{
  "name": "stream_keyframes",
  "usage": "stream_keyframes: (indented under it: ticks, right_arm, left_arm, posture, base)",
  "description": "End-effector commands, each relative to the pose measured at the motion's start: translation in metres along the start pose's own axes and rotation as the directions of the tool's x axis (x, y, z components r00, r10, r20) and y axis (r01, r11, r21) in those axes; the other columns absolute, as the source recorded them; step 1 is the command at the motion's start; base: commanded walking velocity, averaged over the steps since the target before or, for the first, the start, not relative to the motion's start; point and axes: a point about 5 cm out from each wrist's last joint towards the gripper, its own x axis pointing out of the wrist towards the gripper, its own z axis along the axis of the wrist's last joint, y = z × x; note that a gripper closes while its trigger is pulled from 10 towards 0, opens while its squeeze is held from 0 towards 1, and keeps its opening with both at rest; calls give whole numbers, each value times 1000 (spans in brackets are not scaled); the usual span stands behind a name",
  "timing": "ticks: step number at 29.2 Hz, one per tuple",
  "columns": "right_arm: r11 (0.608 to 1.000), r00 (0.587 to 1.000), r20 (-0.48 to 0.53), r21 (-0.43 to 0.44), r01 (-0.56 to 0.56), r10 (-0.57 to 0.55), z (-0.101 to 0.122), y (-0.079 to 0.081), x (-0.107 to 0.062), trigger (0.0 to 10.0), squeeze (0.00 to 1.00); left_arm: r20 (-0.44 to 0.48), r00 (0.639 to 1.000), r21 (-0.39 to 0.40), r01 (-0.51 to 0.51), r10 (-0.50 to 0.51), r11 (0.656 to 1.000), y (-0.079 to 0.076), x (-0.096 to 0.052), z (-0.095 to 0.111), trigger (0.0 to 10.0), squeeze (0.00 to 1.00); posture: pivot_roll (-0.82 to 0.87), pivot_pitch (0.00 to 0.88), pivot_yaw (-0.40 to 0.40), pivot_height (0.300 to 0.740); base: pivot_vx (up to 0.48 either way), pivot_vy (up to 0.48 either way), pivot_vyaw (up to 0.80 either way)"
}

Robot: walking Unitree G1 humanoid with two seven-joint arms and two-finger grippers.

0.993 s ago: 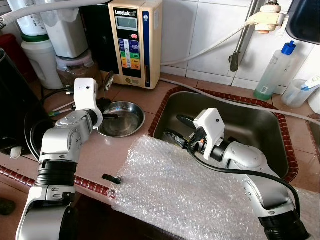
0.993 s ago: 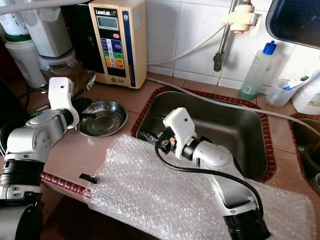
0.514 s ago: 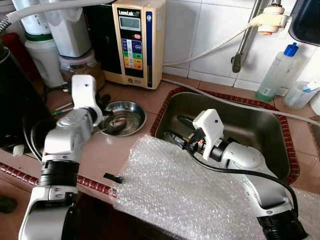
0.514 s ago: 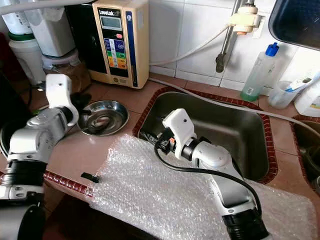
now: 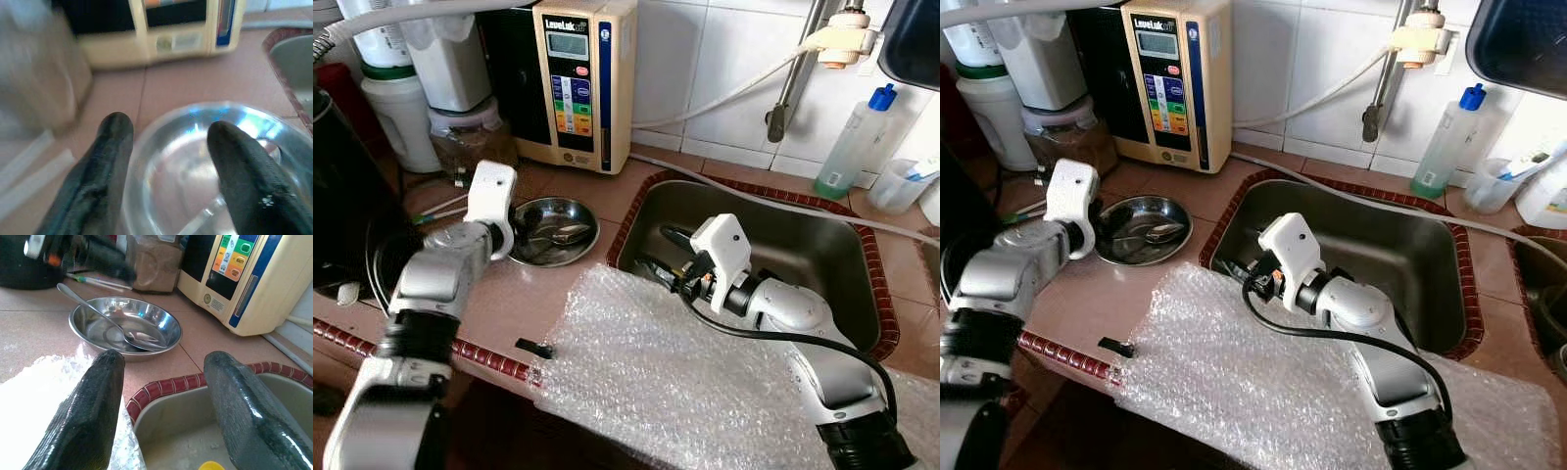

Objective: Kitchen organization

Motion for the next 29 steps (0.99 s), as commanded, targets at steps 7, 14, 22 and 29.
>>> stream_keyframes:
  ticks: [7,14,22,29]
  right_arm:
    - [1000,1000,9,-6,-1,1,2,0,-1,10000,0]
    - [1000,1000,7,-9,0,0,3,0,-3,10000,0]
    - [1000,1000,10,-10,-5,5,4,0,-3,10000,0]
    - [1000,1000,11,-14,-6,6,5,0,-2,10000,0]
  left_arm:
    - [17,994,169,103,-108,980,7,0,1,10000,0]
    - [-36,972,214,234,-231,949,4,2,-14,10000,0]
    - [-83,968,223,248,-235,943,4,9,-30,0,0]
    - [-153,965,190,241,-214,952,4,12,-41,0,0]
  posture:
    - [26,0,17,740]
    - [15,0,17,740]
    - [13,0,11,740]
    - [11,0,15,740]
  base:
    - [0,0,0]
    - [0,0,0]
    - [0,0,0]
    - [0,0,0]
